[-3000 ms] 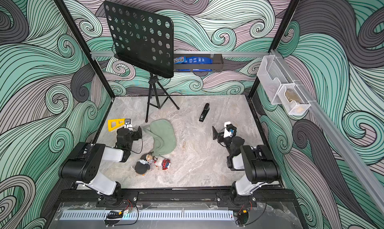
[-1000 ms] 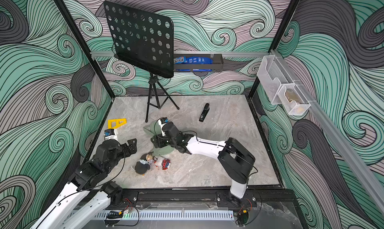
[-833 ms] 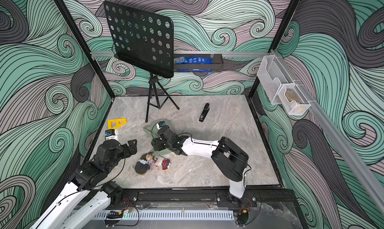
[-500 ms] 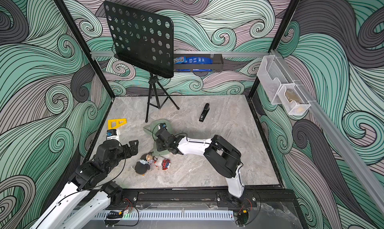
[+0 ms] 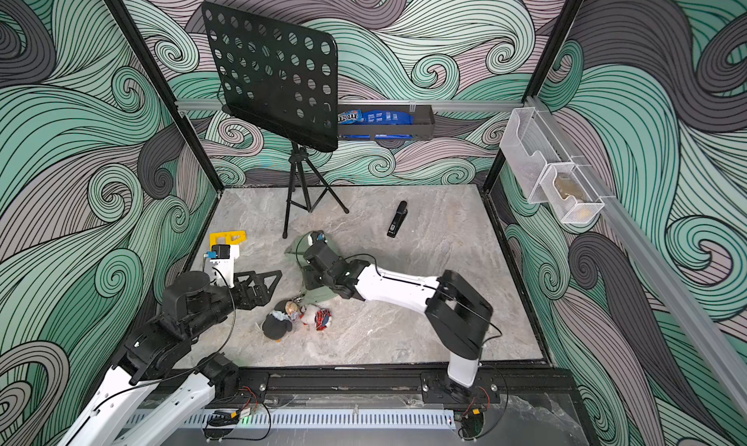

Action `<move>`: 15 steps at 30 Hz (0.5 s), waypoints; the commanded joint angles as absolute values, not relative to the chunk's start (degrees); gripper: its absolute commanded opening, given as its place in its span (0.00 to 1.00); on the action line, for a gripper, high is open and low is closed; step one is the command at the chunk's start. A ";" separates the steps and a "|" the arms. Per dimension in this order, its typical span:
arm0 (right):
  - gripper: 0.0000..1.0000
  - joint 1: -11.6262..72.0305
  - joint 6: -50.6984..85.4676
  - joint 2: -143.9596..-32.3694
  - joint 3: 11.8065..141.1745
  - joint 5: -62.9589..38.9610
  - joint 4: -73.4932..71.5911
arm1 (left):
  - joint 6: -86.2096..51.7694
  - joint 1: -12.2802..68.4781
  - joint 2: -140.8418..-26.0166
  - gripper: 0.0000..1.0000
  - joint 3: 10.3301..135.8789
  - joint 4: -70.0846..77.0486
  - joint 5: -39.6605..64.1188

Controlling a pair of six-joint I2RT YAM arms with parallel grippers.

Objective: Remove the decoration from the bag
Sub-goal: Pick up the bag from the center of the board.

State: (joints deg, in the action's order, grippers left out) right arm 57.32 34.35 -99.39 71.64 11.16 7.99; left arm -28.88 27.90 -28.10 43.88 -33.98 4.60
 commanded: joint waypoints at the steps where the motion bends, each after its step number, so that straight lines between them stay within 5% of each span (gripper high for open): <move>1: 0.00 57.24 32.89 -91.39 71.99 13.50 6.48 | -23.16 27.85 -26.41 0.99 42.29 -23.32 15.59; 8: 0.00 52.64 32.40 -81.70 76.85 9.07 12.49 | -22.50 27.88 -29.36 0.98 30.60 0.89 21.03; 15: 0.00 49.87 31.47 -73.18 77.15 4.44 14.60 | -21.19 29.08 -41.05 0.81 31.32 16.33 31.43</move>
State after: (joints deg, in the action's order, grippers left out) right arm 50.13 32.69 -76.64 75.77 7.64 14.17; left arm -22.85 28.36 -38.20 29.56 4.51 24.49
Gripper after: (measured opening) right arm 0.052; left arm 0.815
